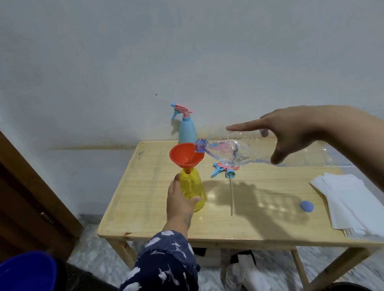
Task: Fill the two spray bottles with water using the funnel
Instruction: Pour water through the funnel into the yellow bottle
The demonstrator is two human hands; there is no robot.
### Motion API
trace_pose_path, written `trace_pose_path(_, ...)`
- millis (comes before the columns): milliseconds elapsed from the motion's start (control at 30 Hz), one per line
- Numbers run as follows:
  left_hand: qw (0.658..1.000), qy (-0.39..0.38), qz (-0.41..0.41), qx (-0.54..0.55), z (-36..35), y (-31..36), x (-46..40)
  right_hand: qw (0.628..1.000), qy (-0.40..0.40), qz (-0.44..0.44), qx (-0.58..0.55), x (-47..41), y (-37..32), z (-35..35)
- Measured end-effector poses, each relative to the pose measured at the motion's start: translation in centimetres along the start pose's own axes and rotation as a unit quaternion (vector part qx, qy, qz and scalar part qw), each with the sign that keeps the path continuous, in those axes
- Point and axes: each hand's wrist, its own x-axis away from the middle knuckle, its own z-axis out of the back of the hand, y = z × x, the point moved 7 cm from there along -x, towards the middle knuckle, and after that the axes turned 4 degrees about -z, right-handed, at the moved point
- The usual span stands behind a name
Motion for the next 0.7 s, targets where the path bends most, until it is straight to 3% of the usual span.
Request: trace_pose_path(700, 1.000, -0.003, -0.006, -0.010, 0.1, 0.0, 0.0, 1.000, 0.008, 0.012, -0.015, -0.7, 0.2, -1.6)
